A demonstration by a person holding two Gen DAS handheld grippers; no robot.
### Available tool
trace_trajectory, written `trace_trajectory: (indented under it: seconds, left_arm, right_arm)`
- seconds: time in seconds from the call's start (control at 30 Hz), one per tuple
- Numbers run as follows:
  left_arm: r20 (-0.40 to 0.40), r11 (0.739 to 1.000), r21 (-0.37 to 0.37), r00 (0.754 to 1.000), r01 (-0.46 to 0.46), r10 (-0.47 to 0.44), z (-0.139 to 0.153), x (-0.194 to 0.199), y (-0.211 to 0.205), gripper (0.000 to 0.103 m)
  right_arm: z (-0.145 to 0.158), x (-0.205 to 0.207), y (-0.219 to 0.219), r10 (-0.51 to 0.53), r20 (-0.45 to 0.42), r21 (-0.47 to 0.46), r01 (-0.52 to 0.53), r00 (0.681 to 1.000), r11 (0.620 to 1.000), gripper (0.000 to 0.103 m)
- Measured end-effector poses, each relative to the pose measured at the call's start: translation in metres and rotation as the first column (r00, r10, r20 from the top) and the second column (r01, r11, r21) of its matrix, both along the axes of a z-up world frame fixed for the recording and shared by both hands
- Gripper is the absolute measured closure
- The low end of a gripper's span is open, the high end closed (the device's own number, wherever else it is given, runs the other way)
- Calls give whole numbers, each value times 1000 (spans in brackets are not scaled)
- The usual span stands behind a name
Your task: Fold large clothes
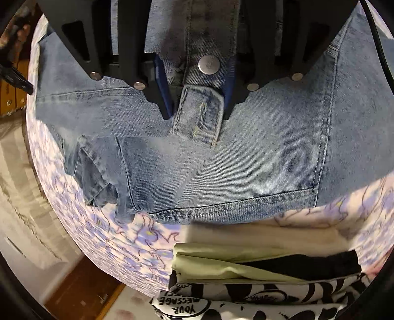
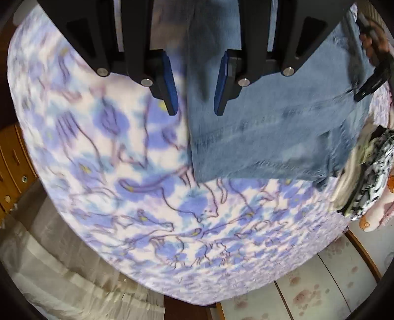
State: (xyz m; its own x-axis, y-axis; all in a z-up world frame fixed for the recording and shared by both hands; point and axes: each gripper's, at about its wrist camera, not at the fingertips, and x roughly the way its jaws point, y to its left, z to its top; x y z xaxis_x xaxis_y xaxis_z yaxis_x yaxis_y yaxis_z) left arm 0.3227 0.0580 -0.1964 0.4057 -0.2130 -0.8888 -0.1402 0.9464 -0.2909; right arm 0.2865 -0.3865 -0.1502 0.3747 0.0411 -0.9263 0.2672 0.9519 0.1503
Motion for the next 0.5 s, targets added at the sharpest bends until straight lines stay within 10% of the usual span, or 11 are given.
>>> trace_trajectory:
  seconds: [0.17,0.23,0.33,0.5]
  left_arm:
    - [-9,995,66,998,70,-70,4,0,-21,57]
    - [-7,991,95,995,97,-96,7,-2,-29,73]
    - [4,985,128,993,114,-115,13,-5,-36,78]
    - [-52,991,112,996,77,-72,0,-1,-26,76]
  right_arm:
    - [-30,33,4,5,-43,-49,-7,999,999,72]
    - [-33,34,5,31,-18,-44,-32,999,999,92]
    - [-23,29,7,64,28,-122,-60,998,991,93]
    - [-30,23,-14,-4,-6,-21,3,1000,1000,91]
